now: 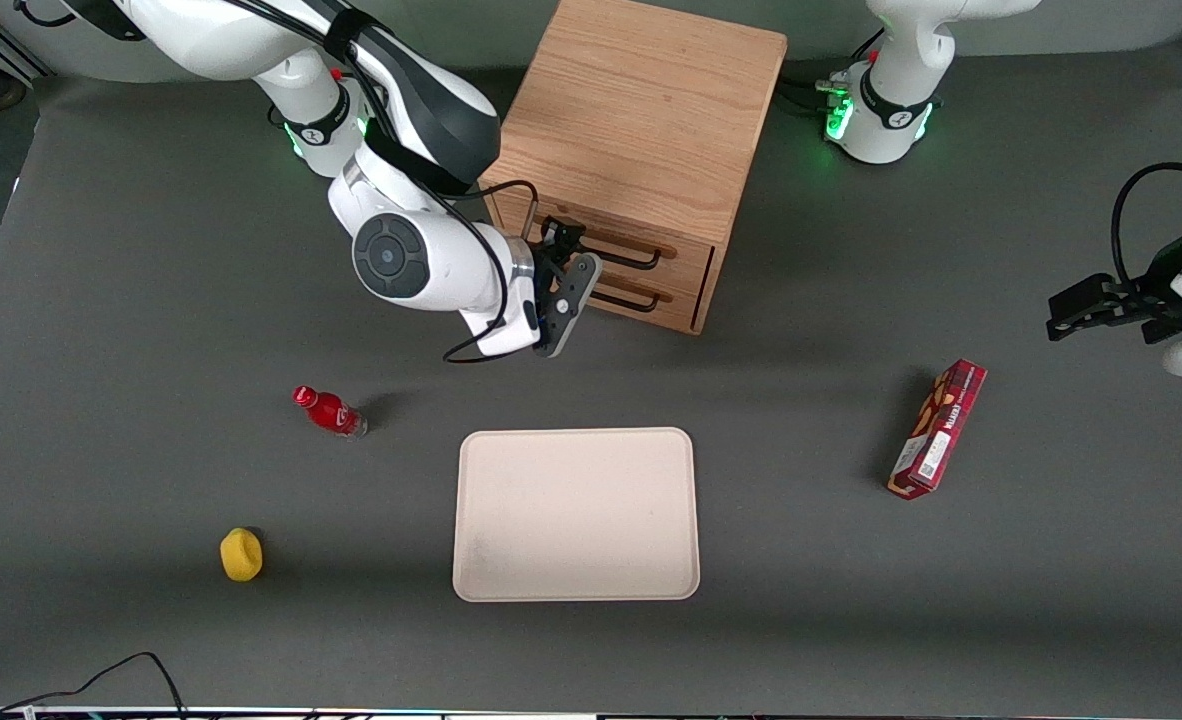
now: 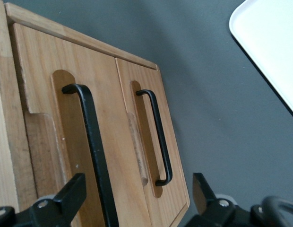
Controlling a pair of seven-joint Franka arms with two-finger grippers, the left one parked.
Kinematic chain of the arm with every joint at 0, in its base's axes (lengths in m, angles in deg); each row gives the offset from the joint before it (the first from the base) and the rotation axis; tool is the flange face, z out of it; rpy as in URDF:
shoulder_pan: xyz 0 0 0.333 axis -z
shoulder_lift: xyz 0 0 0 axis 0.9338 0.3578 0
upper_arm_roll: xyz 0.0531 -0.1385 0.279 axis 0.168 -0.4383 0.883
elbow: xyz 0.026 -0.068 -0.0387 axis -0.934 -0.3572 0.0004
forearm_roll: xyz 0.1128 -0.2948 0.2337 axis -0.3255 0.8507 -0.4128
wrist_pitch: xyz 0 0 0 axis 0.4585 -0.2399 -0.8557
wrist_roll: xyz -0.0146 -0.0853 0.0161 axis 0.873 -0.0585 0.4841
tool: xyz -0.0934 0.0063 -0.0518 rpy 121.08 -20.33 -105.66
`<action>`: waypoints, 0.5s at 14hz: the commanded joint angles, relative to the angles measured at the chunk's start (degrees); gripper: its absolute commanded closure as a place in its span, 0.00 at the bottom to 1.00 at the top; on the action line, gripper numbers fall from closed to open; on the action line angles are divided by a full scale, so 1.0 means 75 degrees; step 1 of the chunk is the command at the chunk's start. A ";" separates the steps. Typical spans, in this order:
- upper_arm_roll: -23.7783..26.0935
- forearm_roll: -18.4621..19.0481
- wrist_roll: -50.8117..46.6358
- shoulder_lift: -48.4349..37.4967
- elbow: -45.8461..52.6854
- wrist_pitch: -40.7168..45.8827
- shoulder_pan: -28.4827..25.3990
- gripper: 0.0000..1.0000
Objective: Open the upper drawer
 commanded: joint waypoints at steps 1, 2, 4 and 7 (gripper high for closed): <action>0.0055 0.0140 0.0019 0.0132 -0.0001 -0.0179 -0.0147 0.00; 0.0113 0.0140 0.0019 0.0132 -0.0083 -0.0238 -0.0147 0.00; 0.0196 0.0152 0.0019 0.0120 -0.0200 -0.0309 -0.0147 0.00; 0.0207 0.0152 0.0019 0.0143 -0.0282 -0.0496 -0.0159 0.00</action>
